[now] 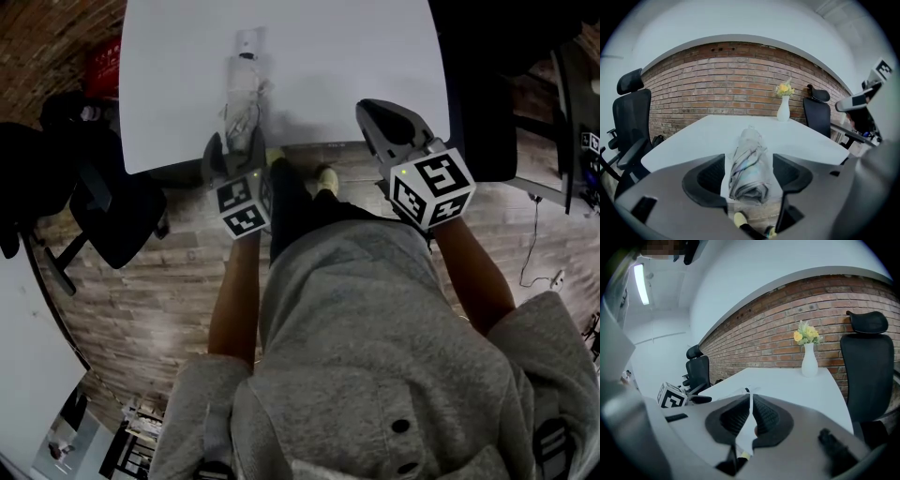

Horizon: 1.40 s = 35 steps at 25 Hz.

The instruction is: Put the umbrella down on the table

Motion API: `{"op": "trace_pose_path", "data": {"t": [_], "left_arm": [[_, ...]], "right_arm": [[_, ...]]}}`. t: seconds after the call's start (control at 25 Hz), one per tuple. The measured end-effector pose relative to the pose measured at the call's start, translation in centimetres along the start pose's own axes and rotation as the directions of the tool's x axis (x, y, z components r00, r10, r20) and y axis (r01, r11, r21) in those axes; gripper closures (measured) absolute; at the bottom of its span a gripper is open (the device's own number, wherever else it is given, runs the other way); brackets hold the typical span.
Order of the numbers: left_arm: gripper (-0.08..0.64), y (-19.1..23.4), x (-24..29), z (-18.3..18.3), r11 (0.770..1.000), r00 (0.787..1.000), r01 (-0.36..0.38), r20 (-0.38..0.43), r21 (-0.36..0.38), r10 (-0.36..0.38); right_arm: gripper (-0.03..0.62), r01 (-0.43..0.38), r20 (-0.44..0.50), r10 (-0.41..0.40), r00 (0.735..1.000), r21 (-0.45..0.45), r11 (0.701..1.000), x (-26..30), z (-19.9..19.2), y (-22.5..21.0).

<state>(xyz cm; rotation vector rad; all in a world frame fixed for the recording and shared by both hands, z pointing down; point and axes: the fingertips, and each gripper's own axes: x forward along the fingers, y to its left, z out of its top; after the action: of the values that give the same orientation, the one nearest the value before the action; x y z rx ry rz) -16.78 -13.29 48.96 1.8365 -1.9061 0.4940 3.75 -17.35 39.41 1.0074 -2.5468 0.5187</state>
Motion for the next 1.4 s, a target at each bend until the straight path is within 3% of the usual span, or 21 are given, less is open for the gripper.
{"op": "trace_pose_path", "data": {"t": [0.24,0.52,0.76,0.92,1.4], "left_arm": [[0.253,-0.2,-2.3,2.5,1.0,0.999,-0.016,0.046,-0.01,0.016],[0.275,-3.9,-6.2,7.9,0.998,0.988,0.066,0.139,0.023,-0.069],[0.466,-5.9,-9.8,12.0,0.999,0.977,0.024,0.212,0.032,-0.03],[0.545,-7.0,-10.9,12.2,0.998,0.98,0.055,0.19,0.007,-0.055],[0.545,-7.1,-12.7,12.5,0.998,0.975,0.056,0.212,0.039,-0.063]], "right_arm": [[0.558,0.003,0.04,-0.003,0.999,-0.01,1.0,-1.5,1.2,-0.4],[0.558,0.027,0.105,-0.026,0.994,-0.012,1.0,-4.4,2.8,-1.3],[0.558,0.064,0.145,-0.062,0.987,-0.015,0.998,-7.4,3.5,-2.3],[0.558,0.102,0.164,-0.097,0.982,-0.022,0.995,-9.3,3.7,-3.0],[0.558,0.148,0.185,-0.142,0.972,-0.016,0.989,-11.4,3.3,-3.0]]}}
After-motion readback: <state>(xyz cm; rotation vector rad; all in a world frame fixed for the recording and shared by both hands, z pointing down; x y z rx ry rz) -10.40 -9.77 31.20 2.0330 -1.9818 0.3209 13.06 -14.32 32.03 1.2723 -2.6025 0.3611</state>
